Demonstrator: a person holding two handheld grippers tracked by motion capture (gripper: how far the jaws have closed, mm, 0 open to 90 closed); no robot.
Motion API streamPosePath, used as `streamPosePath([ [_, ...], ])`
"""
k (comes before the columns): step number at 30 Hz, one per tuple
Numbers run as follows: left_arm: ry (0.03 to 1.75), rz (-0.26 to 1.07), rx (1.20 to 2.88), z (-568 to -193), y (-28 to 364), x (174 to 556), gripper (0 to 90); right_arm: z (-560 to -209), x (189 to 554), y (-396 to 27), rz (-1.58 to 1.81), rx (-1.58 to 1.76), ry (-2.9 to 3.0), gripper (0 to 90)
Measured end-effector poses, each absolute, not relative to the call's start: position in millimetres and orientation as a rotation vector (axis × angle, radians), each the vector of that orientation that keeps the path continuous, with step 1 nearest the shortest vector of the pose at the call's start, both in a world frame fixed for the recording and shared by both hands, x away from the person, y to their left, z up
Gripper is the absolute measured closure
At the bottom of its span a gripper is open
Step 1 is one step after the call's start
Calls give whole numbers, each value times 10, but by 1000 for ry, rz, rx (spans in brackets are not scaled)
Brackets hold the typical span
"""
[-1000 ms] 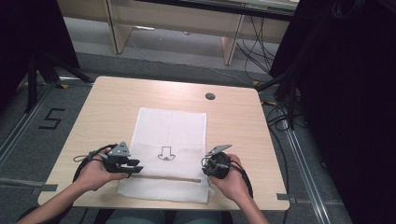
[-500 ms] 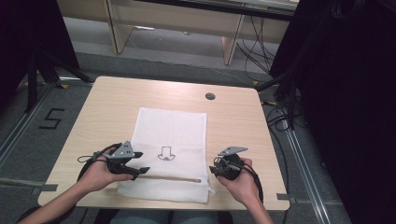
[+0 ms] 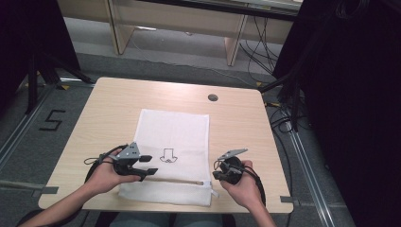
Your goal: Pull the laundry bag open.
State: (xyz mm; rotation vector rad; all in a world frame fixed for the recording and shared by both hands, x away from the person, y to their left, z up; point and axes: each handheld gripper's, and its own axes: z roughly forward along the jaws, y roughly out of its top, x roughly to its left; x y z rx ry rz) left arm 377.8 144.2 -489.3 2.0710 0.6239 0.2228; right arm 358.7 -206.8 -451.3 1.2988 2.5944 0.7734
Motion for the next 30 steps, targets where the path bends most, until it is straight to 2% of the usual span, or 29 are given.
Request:
streamPosePath([
  [15,590,170,2083,-4819,1178,3832,547,-4585,3621,-1981,727,1542,2614,900],
  [30,497,127,2130,-4779,872,3809,639,-4726,3675,-1886,678,1507,2692,900],
])
